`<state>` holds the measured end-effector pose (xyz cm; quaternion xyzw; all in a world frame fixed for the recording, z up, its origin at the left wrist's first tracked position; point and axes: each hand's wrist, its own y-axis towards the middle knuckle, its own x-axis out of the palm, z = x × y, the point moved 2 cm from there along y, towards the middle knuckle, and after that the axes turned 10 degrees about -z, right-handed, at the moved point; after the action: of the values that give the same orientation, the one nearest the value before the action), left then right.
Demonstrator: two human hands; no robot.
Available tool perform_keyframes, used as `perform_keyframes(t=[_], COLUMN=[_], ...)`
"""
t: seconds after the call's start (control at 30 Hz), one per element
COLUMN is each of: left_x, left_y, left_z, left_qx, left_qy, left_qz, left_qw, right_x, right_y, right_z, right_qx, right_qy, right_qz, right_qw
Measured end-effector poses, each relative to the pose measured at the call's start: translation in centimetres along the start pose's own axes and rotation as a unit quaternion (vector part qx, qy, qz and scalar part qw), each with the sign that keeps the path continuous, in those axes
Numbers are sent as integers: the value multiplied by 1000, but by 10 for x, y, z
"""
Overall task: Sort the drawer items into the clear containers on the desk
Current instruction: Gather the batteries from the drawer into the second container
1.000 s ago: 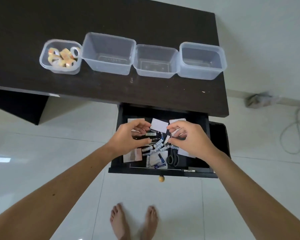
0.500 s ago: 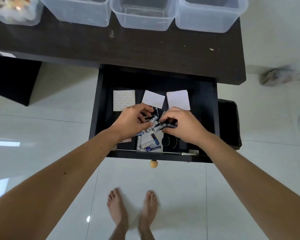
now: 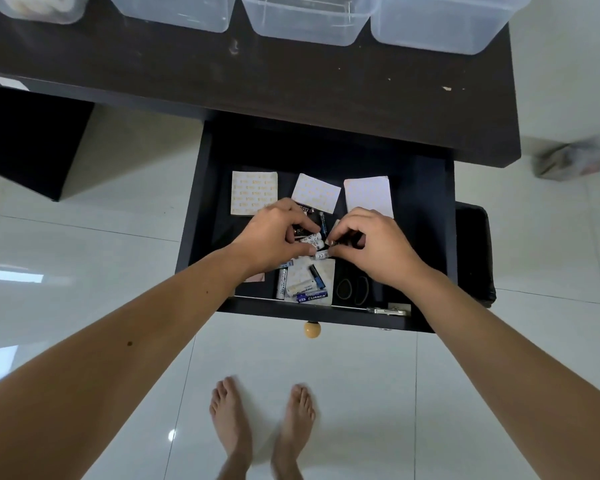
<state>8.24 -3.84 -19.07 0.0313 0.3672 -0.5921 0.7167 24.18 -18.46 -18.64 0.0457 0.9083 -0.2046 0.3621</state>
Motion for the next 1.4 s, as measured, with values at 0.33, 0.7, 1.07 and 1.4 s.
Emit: perform_keyframes(t=[0.33,0.7,1.07,1.4], left_x=[-3,-16,-12,-7], left_y=[9,-7,-4,-6], left_z=[-4,2,-6,1], left_qx=[-25,76,87,54], left_qy=[35,5,47,164], left_qz=[2,59,17,-75], left_qw=[999,995,995,982], right_x=[-8,-4,9,9], right_y=[-9,-4,5,4], right_z=[-3,-7,-6,-10], right_qx=[38,6,-7,10], right_qy=[133,65,-31,-82], right_qz=[16,7,-77,-95], right_qw=[990,998,997,992])
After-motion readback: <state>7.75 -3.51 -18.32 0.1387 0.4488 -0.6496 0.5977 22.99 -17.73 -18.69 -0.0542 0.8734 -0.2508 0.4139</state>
